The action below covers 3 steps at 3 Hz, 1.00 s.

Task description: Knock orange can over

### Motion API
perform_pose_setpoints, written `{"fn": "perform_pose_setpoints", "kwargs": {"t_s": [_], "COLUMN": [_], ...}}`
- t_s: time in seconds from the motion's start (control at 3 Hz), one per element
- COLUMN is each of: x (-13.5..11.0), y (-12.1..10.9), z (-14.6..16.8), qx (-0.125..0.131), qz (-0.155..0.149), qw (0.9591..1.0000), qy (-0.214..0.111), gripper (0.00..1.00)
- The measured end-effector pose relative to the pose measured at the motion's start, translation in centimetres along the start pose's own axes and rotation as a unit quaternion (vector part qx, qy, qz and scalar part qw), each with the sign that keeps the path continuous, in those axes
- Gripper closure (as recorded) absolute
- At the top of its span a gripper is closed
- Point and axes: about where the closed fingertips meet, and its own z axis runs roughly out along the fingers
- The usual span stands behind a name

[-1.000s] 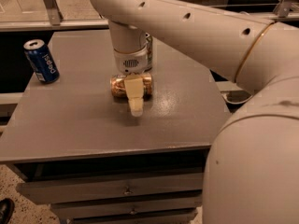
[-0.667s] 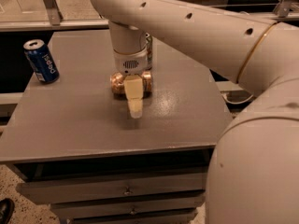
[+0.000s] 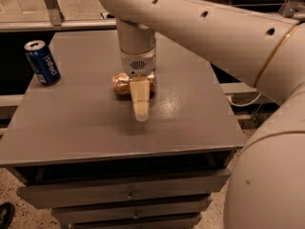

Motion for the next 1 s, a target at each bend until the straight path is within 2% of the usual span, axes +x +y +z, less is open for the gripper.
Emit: {"fn": "perform_pose_setpoints", "kwargs": {"t_s": [0.33,0.67,1.0], "x": [1.4,3.6,7.2], "y": [0.7,1.7,3.2], "z": [-2.5,-5.3,-8.3], "qx": [0.035,0.081,0.139], "qz": [0.025,0.051,0.089], "qw": [0.9980,0.9891,0.9646], "qy": [-0.046,-0.111,-0.206], "gripper": [0.00,0.00,0.00]}}
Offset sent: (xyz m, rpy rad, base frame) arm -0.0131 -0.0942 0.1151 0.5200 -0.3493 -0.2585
